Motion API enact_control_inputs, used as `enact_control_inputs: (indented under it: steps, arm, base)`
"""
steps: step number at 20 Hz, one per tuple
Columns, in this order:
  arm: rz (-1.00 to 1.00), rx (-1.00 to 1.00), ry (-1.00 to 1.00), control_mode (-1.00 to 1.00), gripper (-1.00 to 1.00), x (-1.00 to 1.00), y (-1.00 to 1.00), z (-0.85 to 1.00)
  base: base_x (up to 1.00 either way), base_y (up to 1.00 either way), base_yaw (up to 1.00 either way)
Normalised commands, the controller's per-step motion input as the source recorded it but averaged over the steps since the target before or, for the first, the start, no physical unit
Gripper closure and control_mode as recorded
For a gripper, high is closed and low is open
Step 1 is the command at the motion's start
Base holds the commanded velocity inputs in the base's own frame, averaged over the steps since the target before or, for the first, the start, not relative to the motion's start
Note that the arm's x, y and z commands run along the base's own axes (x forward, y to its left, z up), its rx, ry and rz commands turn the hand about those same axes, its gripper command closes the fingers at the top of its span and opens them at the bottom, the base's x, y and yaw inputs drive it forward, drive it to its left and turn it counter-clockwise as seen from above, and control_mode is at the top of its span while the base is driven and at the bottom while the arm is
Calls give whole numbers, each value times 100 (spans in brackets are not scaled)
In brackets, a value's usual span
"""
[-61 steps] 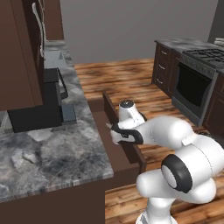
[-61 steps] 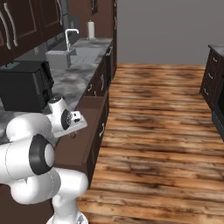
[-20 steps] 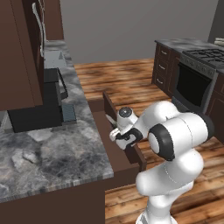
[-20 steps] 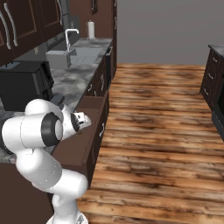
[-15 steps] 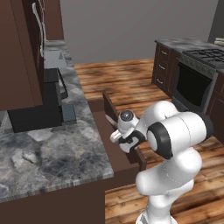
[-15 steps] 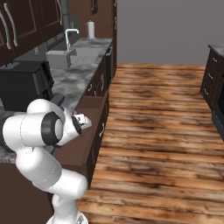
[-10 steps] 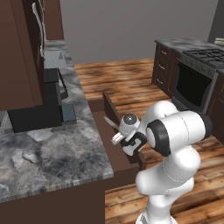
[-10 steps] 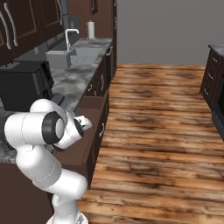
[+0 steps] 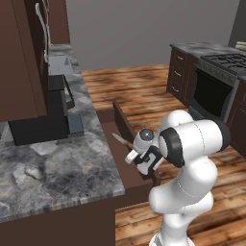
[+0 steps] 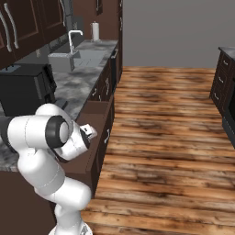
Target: Pick up the metallic utensils from the counter and place them in the open drawer. Make sure not to pick up any wooden utensils.
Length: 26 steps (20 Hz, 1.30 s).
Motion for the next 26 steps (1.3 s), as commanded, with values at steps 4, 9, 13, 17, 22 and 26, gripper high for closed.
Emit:
enact_control_inputs:
  steps: [4, 9, 13, 17, 22, 26]
  arm:
    - [0, -2, 6, -100, 100, 5, 0, 0]
    - [1, -4, 0, -100, 100, 0, 0, 0]
    - [2, -8, 0, -100, 100, 4, 0, -3]
    - [0, -7, 0, -100, 100, 3, 0, -18]
    - [0, -3, 0, -100, 100, 0, -11, -26]
    - [-1, 0, 0, -100, 100, 0, -36, -52]
  base:
    - [0, 0, 0]
    - [0, 0, 0]
    - [0, 0, 0]
    - [0, 0, 0]
    - [0, 0, 0]
    - [0, 0, 0]
